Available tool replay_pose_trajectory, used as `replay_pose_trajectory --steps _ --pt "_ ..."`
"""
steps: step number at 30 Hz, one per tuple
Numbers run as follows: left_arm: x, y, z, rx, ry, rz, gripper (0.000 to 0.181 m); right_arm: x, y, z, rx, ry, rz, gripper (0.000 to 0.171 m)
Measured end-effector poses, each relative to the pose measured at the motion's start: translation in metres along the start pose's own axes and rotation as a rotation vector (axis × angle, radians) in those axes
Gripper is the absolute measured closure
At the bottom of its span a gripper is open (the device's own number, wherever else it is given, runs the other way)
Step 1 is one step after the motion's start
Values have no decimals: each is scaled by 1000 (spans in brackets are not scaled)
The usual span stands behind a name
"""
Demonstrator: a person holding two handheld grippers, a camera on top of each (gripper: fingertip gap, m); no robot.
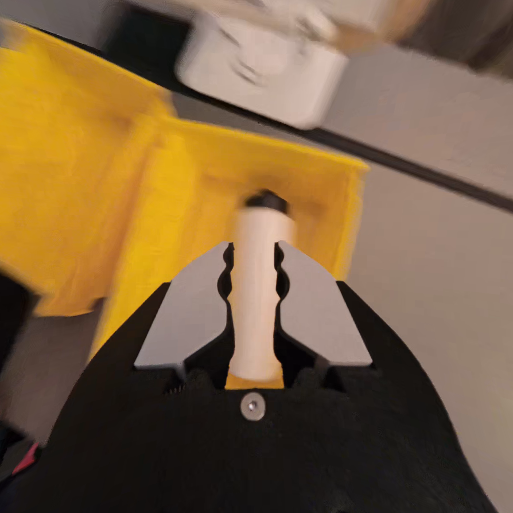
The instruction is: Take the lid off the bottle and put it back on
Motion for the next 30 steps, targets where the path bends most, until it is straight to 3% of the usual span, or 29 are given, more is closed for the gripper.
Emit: replay_pose_trajectory --steps 2,4,9,17,24,30 --pt "6 -24 4 95 15 5 127 -61 2 15 84 -74 273 145" --pt "15 -47 9 206 41 13 125 -108 21 20 -28 -73 411 147" --pt "39 -93 6 389 108 21 125 -154 85 17 -327 -69 248 148" --pt "48 -108 -8 338 159 11 121 -163 116 9 -522 -53 22 147" --pt "57 -108 -7 343 188 -24 122 -169 145 8 -582 43 -28 148" --pt "64 -107 -8 331 220 -30 124 -171 158 20 -509 152 -33 157"
Point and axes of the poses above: each gripper's, where its closed fingertips meet, y out along the fingers, z out of its top, x = y × z across the jaws, the point moved 8 cm from there along -y, back along the fingers
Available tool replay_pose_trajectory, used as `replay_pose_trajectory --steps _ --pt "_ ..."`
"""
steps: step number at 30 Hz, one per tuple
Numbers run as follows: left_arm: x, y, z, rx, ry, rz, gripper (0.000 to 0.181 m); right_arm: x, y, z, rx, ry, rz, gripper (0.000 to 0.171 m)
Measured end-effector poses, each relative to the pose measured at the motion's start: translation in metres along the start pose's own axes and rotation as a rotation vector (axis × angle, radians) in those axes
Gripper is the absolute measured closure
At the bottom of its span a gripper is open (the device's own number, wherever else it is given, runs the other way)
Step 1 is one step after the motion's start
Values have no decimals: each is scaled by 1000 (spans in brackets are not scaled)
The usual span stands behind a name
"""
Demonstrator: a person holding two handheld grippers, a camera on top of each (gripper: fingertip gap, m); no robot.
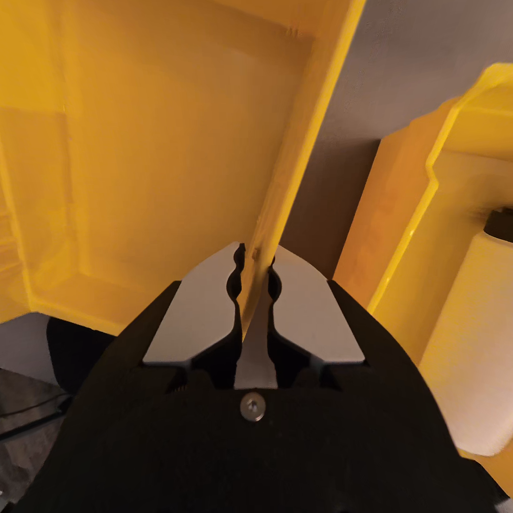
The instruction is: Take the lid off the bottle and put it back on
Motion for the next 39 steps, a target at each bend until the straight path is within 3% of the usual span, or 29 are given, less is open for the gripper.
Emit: replay_pose_trajectory --steps 7,14,23,27,32,35,39 --pt "0 -1 -2 -12 6 -2 125 0 30 5 -76 47 18 162" --pt "-3 -6 0 15 -6 16 126 -2 31 9 -117 47 39 164" --pt "23 -28 8 109 34 15 125 -22 14 10 -296 60 173 163" --pt "36 -51 13 233 41 -5 125 -27 -17 21 -279 35 235 163" --pt "46 -80 17 398 23 -48 122 0 -85 34 -187 23 244 163" --pt "45 -90 17 448 11 -49 118 43 -131 30 -137 59 258 163" --pt "37 -88 17 455 -19 -48 117 134 -186 6 -60 177 251 164"
Point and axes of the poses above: each gripper's, where its closed fingertips meet, y out along the fingers, z out of its top, x = y × z across the jaws, the point moved 8 cm from there along -y, back along the fingers
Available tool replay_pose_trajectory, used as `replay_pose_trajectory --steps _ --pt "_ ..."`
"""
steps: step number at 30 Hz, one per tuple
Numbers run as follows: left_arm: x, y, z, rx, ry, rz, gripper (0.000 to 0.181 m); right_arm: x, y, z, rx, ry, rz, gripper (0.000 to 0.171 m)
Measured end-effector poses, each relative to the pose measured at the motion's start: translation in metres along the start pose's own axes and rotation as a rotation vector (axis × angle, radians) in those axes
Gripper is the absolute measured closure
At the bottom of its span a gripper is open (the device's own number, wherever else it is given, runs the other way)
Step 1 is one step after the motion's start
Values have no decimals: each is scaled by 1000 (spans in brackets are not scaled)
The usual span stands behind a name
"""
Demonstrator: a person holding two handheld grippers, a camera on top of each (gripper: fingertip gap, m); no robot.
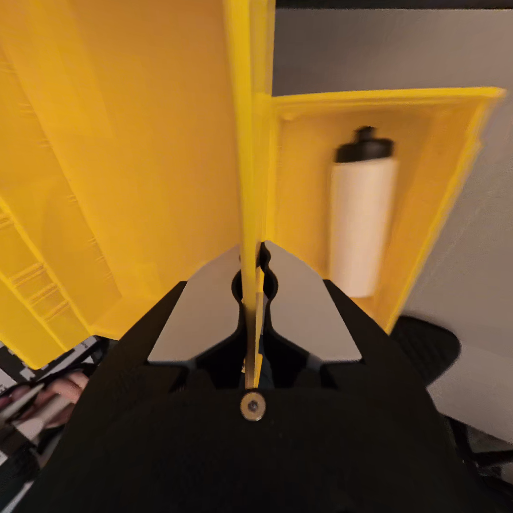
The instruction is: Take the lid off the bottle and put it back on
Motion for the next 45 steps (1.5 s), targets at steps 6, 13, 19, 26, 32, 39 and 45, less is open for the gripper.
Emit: replay_pose_trajectory --steps 6,13,19,26,32,39,45 --pt "-29 62 -43 -337 -81 -6 112 145 -88 -50 117 247 -140 163" --pt "-58 174 -151 -870 -212 -44 112 269 -117 -107 154 447 -232 162" --pt "-64 206 -202 -1050 -258 -44 120 336 -99 -128 137 459 -185 163" --pt "-53 220 -238 -1200 -299 -149 119 387 -67 -139 123 407 -175 163" --pt "-56 231 -246 -1291 -453 -212 126 412 -47 -140 104 361 -190 162" --pt "-76 244 -245 -1534 -574 -206 161 410 -23 -130 81 291 -194 162" --pt "-112 242 -240 -1650 -565 -78 171 395 2 -117 66 239 -150 162"
Point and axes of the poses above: each gripper's, where its closed fingertips meet, y out along the fingers, z out of its top, x = y × z across the jaws, the point moved 8 cm from there along -y, back along the fingers
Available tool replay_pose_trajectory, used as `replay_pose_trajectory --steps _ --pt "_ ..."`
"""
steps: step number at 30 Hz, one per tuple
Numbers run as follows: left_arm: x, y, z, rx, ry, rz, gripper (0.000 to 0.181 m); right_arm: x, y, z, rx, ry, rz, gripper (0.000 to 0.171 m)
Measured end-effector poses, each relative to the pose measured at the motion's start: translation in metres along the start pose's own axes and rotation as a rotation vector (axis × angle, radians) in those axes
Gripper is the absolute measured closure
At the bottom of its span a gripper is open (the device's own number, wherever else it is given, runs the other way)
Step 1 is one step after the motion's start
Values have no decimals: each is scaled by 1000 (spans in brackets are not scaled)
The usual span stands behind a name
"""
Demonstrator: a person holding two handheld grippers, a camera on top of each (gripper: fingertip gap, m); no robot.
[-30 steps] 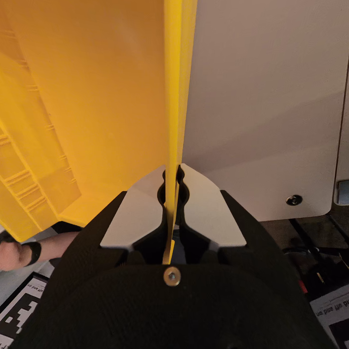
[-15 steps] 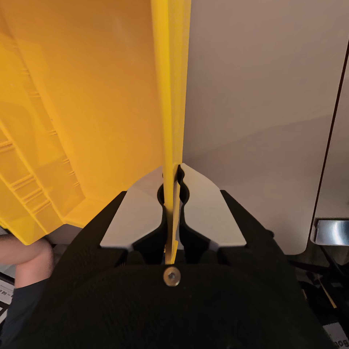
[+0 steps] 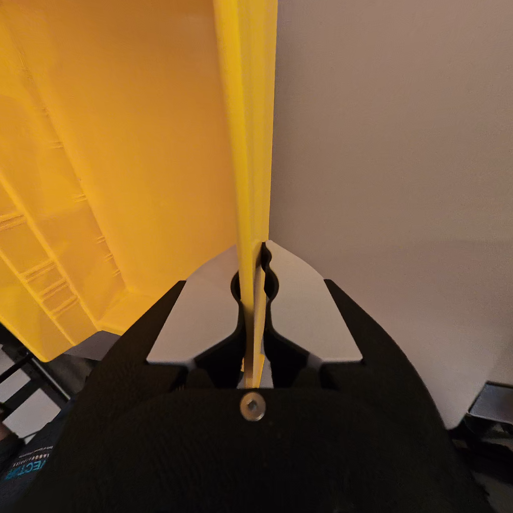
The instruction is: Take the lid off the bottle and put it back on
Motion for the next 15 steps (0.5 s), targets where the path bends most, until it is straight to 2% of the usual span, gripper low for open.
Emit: replay_pose_trajectory --steps 3,7,15 --pt "-26 -14 -6 12 -32 87 176 -13 16 6 -25 -20 34 163" --pt "-67 -32 -24 40 -111 96 176 -36 38 14 -62 -57 74 162" --pt "-152 -68 -82 114 -272 150 177 -63 55 26 -64 -91 43 160"
Point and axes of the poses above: each gripper's, where its closed fingertips meet, y out along the fingers, z out of its top, x = y × z across the jaws, the point moved 8 cm from there along -y, back along the fingers
